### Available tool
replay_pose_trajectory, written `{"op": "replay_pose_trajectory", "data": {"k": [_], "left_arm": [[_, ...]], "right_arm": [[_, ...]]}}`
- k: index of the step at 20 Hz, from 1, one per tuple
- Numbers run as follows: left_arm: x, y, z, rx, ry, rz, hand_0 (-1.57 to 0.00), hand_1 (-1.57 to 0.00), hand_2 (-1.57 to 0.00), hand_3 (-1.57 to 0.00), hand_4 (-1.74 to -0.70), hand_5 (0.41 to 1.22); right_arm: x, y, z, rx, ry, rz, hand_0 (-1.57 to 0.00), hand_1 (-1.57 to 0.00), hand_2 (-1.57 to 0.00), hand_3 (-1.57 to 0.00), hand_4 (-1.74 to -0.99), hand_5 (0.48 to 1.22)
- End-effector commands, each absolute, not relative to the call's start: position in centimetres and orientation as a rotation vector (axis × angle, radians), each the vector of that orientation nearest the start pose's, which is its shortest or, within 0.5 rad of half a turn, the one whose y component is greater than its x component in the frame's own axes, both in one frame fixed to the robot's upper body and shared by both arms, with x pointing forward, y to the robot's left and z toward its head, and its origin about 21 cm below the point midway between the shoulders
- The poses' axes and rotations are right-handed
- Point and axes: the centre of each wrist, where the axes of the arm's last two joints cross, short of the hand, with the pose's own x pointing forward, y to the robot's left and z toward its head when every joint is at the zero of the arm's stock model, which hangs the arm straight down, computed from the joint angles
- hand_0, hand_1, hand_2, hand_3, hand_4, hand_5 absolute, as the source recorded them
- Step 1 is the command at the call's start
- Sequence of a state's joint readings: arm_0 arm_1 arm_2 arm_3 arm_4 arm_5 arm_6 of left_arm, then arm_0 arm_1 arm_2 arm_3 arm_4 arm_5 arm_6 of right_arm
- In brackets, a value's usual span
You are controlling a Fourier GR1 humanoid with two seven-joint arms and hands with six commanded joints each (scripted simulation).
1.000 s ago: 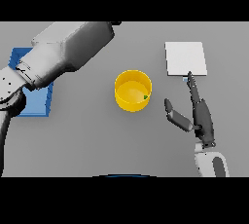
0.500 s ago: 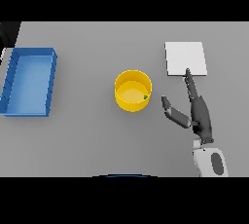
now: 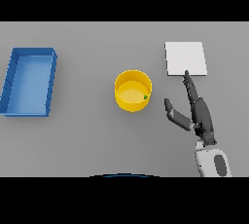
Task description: Pick up the red beaker and tilt it to pour out 1 green nut into yellow bowl. Pick up the yellow bowl and place it on the metallic measuring scale.
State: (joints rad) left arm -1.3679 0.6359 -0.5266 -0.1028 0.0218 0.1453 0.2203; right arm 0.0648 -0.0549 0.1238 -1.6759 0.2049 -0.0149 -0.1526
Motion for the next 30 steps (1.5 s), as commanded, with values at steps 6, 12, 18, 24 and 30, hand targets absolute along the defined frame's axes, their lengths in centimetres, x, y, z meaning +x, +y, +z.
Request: {"op": "replay_pose_trajectory", "data": {"k": [6, 12, 18, 24, 30], "left_arm": [[45.4, 35.4, 16.6, 0.86, -1.119, -0.215, -1.57, -1.57, -1.57, -1.37, -1.74, 1.221], [41.1, 35.3, 12.2, 0.805, -1.079, -0.092, -1.57, -1.57, -1.57, -1.4, -1.74, 1.221], [37.6, 33.6, 9.6, 0.738, -0.99, -0.081, -1.57, -1.57, -1.57, -1.37, -1.74, 1.008], [35.0, 33.8, 10.6, 0.595, -1.028, -0.346, -1.25, -1.1, -1.05, -0.88, -1.03, 0.714], [34.9, 34.5, 10.3, 0.598, -0.955, -0.465, -0.33, -0.29, -0.27, -0.23, -0.75, 0.647]], "right_arm": [[23.0, -21.4, 0.8, -0.137, -1.761, 0.312, 0.0, 0.0, 0.0, 0.0, -1.194, 0.703], [23.3, -22.0, 0.7, -0.147, -1.771, 0.324, 0.0, 0.0, 0.0, 0.0, -1.201, 0.696], [23.7, -21.3, 0.9, -0.126, -1.763, 0.309, 0.0, 0.0, 0.0, 0.0, -1.169, 0.68], [23.4, -21.5, 0.9, -0.142, -1.768, 0.316, 0.0, 0.0, 0.0, 0.0, -1.161, 0.669], [23.4, -21.3, 0.9, -0.128, -1.777, 0.315, 0.0, 0.0, 0.0, 0.0, -1.148, 0.688]]}}
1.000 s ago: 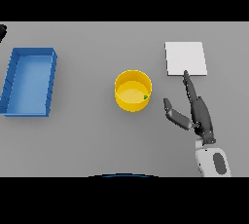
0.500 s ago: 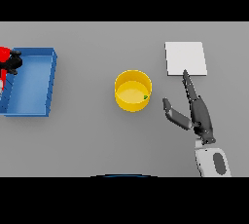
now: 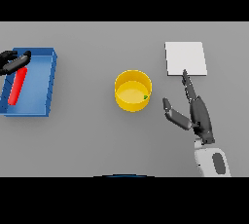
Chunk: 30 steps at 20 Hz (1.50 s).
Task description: Pick up the red beaker and tilt it to pour out 1 green nut into yellow bowl. Pick up the yellow bowl and place it on the metallic measuring scale.
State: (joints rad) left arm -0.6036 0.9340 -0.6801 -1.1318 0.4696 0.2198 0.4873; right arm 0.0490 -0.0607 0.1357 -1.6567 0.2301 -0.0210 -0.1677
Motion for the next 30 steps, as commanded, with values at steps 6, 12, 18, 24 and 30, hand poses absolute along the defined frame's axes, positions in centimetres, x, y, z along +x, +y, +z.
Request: {"op": "replay_pose_trajectory", "data": {"k": [6, 12, 18, 24, 30], "left_arm": [[35.7, 34.1, 9.5, 0.651, -0.998, -0.446, -0.09, -0.07, -0.07, -0.06, -0.7, 0.653], [35.5, 34.1, 10.0, 0.659, -1.092, -0.416, -0.02, -0.02, -0.02, -0.01, -0.71, 0.689], [35.5, 33.7, 9.6, 0.622, -1.105, -0.404, 0.0, 0.0, 0.0, 0.0, -0.72, 0.665], [35.4, 33.7, 9.8, 0.614, -1.114, -0.414, 0.0, 0.0, 0.0, 0.0, -0.71, 0.682], [35.1, 34.3, 9.8, 0.593, -1.122, -0.407, 0.0, 0.0, 0.0, 0.0, -0.72, 0.688]], "right_arm": [[23.4, -21.6, 1.1, -0.155, -1.747, 0.329, 0.0, 0.0, 0.0, 0.0, -1.178, 0.679], [24.4, -21.3, 2.5, -0.164, -1.763, 0.646, 0.0, 0.0, 0.0, 0.0, -1.153, 0.728], [28.1, -19.4, 5.8, -0.325, -1.672, 1.323, 0.0, 0.0, 0.0, 0.0, -1.222, 0.701], [30.9, -17.1, 6.9, -0.37, -1.56, 1.798, 0.0, 0.0, 0.0, 0.0, -1.213, 0.705], [33.0, -14.6, 6.2, -0.36, -1.394, 2.044, 0.0, 0.0, 0.0, 0.0, -1.223, 0.704]]}}
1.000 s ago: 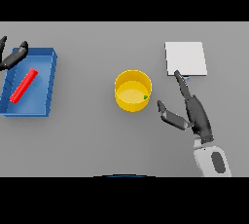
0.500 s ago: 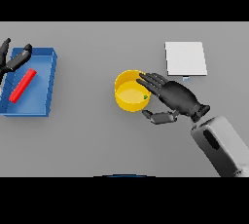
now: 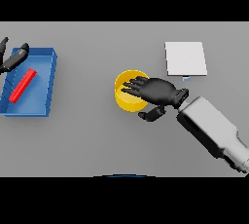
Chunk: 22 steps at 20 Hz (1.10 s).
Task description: Pick up the red beaker and tilt it to pour out 1 green nut into yellow bowl. Pick up the yellow bowl and place it on the metallic measuring scale.
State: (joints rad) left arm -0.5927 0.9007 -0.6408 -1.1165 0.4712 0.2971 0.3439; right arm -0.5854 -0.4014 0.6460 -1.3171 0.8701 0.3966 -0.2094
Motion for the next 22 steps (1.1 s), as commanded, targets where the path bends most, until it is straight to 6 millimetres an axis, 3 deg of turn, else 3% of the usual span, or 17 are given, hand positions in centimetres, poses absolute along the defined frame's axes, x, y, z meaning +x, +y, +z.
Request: {"op": "replay_pose_trajectory", "data": {"k": [1, 10, 15, 17, 18, 20, 22], "left_arm": [[35.0, 34.1, 9.6, 0.591, -1.12, -0.403, 0.0, 0.0, 0.0, 0.0, -0.72, 0.687], [34.8, 34.6, 9.4, 0.585, -1.129, -0.397, 0.0, 0.0, 0.0, 0.0, -0.72, 0.686], [34.5, 34.8, 10.0, 0.583, -1.143, -0.396, 0.0, 0.0, 0.0, 0.0, -0.71, 0.686], [34.6, 34.7, 9.8, 0.581, -1.137, -0.393, 0.0, 0.0, 0.0, 0.0, -0.71, 0.691], [34.6, 34.7, 9.9, 0.579, -1.134, -0.392, 0.0, 0.0, 0.0, 0.0, -0.72, 0.692], [34.7, 34.6, 10.1, 0.582, -1.143, -0.387, 0.0, 0.0, 0.0, 0.0, -0.72, 0.692], [34.5, 34.8, 10.0, 0.587, -1.147, -0.394, 0.0, 0.0, 0.0, 0.0, -0.72, 0.696]], "right_arm": [[33.0, -14.0, 6.0, -0.364, -1.378, 2.07, 0.0, 0.0, 0.0, 0.0, -1.224, 0.703], [34.9, -12.3, 5.5, -0.364, -1.198, 2.226, 0.0, 0.0, 0.0, 0.0, -1.281, 0.74], [35.0, -12.0, 5.2, -0.354, -1.154, 2.172, 0.0, -0.02, -0.02, -0.04, -1.336, 0.81], [34.7, -11.8, 4.7, -0.345, -1.146, 2.182, -0.29, -0.24, -0.18, -0.17, -1.387, 0.873], [34.7, -11.7, 4.7, -0.352, -1.148, 2.193, -0.54, -0.47, -0.31, -0.26, -1.42, 0.943], [35.0, -12.0, 4.7, -0.319, -1.159, 2.211, -0.91, -0.87, -0.69, -0.46, -1.512, 1.043], [35.0, -12.3, 4.8, -0.313, -1.174, 2.206, -1.15, -1.12, -1.01, -0.72, -1.586, 1.107]]}}
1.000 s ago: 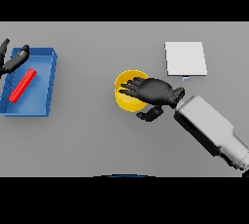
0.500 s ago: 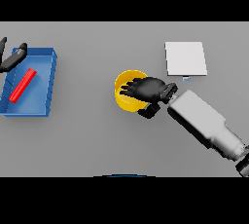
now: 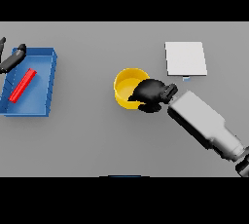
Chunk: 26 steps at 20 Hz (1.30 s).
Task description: Pick up the red beaker and tilt it to pour out 1 green nut into yellow bowl. Pick up the yellow bowl and place it on the metallic measuring scale.
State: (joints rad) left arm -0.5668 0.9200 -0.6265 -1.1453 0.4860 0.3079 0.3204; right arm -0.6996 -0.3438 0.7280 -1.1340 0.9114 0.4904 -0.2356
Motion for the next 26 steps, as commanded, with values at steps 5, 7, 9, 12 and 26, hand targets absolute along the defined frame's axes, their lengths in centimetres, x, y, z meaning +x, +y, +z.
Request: {"op": "replay_pose_trajectory", "data": {"k": [5, 7, 9, 12, 26], "left_arm": [[34.6, 34.6, 10.2, 0.588, -1.142, -0.409, 0.0, 0.0, 0.0, 0.0, -0.72, 0.695], [34.8, 34.8, 10.3, 0.584, -1.14, -0.409, 0.0, 0.0, 0.0, 0.0, -0.72, 0.696], [35.0, 34.8, 10.2, 0.589, -1.13, -0.406, 0.0, 0.0, 0.0, 0.0, -0.72, 0.693], [34.8, 34.9, 10.0, 0.59, -1.127, -0.399, 0.0, 0.0, 0.0, 0.0, -0.72, 0.696], [34.7, 34.1, 10.6, 0.587, -1.135, -0.406, 0.0, 0.0, 0.0, 0.0, -0.72, 0.698]], "right_arm": [[34.9, -12.0, 5.0, -0.353, -1.198, 2.205, -1.43, -1.42, -1.24, -1.18, -1.689, 1.184], [34.7, -12.4, 4.9, -0.348, -1.218, 2.198, -1.48, -1.48, -1.29, -1.23, -1.708, 1.197], [35.1, -12.8, 5.2, -0.339, -1.23, 2.176, -1.51, -1.51, -1.31, -1.29, -1.72, 1.206], [35.5, -12.9, 6.6, -0.344, -1.241, 2.148, -1.54, -1.54, -1.33, -1.34, -1.73, 1.213], [36.5, -17.1, 12.7, -0.573, -1.297, 1.986, -1.56, -1.57, -1.51, -1.15, -1.741, 1.22]]}}
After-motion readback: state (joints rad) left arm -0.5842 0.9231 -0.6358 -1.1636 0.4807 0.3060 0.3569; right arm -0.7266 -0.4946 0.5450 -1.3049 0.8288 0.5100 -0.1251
